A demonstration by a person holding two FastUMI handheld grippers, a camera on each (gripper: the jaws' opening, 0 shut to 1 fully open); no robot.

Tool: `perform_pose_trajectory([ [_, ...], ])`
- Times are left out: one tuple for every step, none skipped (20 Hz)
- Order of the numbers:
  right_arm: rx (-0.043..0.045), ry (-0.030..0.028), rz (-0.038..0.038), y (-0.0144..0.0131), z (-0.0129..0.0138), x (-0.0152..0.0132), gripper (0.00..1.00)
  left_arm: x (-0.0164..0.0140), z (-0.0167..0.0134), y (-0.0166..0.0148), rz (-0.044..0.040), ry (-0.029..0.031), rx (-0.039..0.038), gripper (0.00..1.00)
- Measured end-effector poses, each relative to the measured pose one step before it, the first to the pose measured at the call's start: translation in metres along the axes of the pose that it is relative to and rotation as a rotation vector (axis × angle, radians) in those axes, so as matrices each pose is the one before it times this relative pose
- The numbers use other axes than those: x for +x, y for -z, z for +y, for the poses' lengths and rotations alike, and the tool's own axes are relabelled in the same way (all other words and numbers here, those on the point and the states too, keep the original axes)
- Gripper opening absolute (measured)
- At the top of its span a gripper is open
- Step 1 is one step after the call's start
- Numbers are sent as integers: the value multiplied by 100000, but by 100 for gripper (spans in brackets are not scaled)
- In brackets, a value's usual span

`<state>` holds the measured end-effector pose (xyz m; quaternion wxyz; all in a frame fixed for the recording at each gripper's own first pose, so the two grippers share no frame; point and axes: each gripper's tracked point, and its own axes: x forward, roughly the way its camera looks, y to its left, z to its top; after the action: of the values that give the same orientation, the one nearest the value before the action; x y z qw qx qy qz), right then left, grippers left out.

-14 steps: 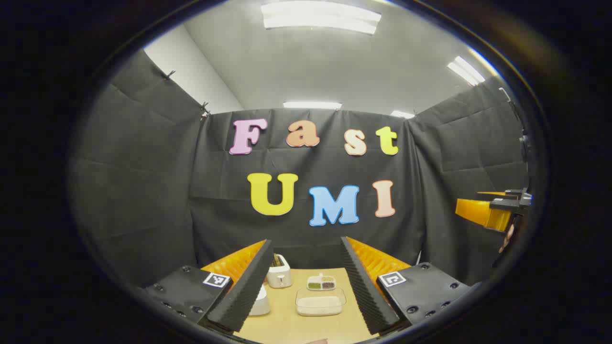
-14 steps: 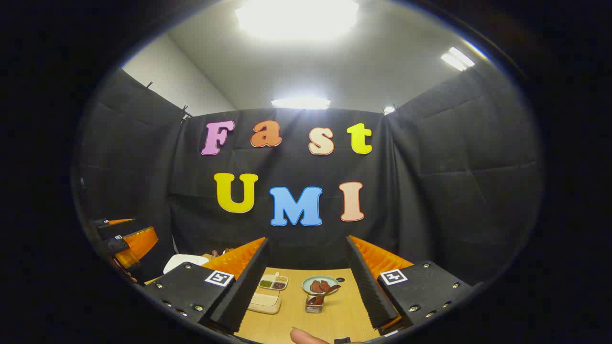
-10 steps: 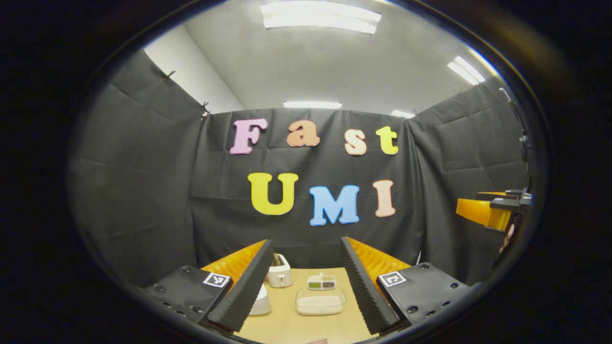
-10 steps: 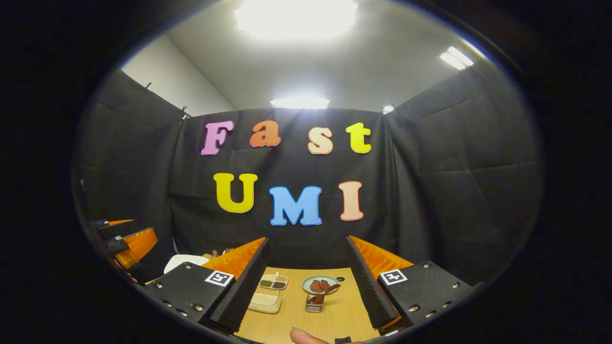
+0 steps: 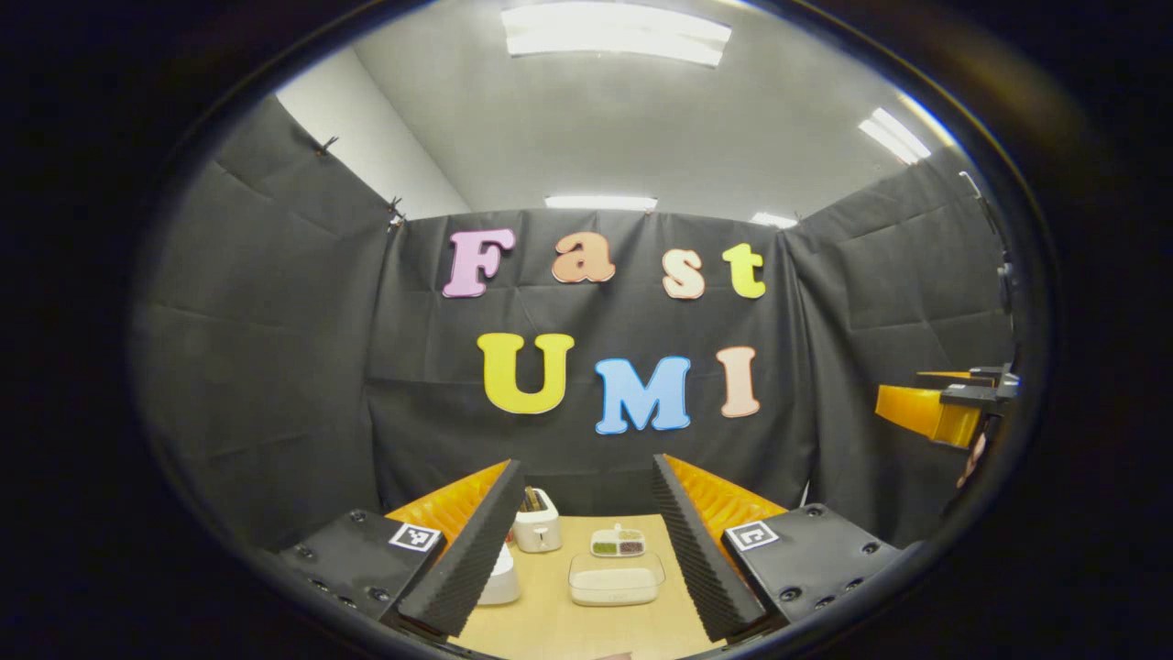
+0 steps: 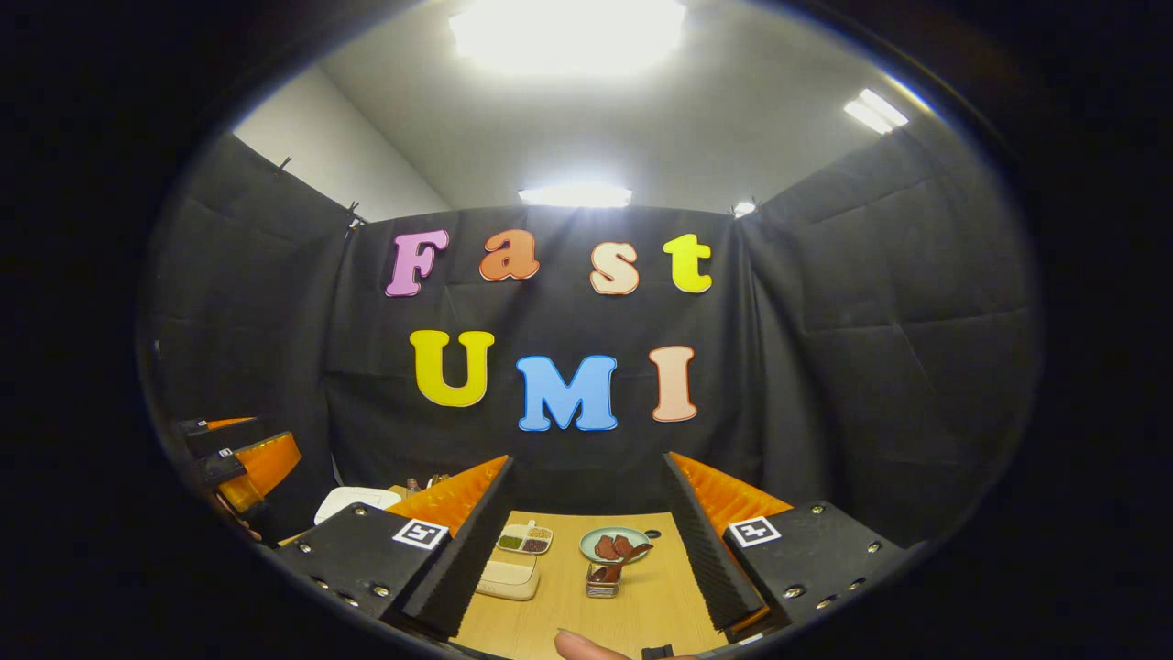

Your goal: Close the left gripper, press the button to open the rice cooker; take a wooden spoon from the chopstick holder with the right hand, scoop a spoonful of rice and pour it into the rice cooker, then put the wooden spoon back into the chopstick holder.

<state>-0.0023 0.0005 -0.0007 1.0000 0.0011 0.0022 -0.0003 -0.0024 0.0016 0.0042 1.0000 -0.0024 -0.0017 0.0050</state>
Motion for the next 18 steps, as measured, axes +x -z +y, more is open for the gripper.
perform_pose_trajectory([
  [-83,51,55,-11,6,83,95,1,63,-89,-89,-175,-15,94],
  [61,-39,122,155,-8,-24,95,41,19,85,92,-202,100,94],
  [153,-43,69,41,15,-48,95,-18,41,-31,25,-138,29,94],
  [-19,17,69,50,-53,-7,95,70,-71,89,98,17,126,94],
  [-99,104,-63,-43,-62,76,95,-36,-32,-18,59,-64,254,94],
  [-51,67,186,58,-78,122,95,26,-63,34,3,-74,230,94],
  [53,-116,228,115,44,122,95,64,-80,21,174,38,99,94],
  [45,36,44,92,-1,15,95,36,19,120,114,-31,-43,94],
  [-63,70,-48,-40,-30,39,95,-3,-20,49,36,-76,-176,94],
  [-198,108,3,85,-19,26,95,45,59,187,366,-2,-93,94],
  [-323,251,208,73,0,172,95,105,51,91,353,55,17,94],
  [-223,132,431,323,10,192,95,119,142,178,163,-168,38,97],
  [19,23,438,234,191,22,95,108,171,177,314,-89,-36,100],
  [38,82,186,5,151,138,95,15,216,221,259,-17,-219,100],
  [-48,176,104,-69,206,212,95,230,309,100,371,-23,-160,100],
  [-59,307,135,220,181,148,95,163,376,329,332,54,-125,100],
  [-7,324,210,70,261,275,95,188,425,209,410,195,-15,100],
  [82,242,237,145,402,107,95,249,519,241,207,219,-32,94],
])
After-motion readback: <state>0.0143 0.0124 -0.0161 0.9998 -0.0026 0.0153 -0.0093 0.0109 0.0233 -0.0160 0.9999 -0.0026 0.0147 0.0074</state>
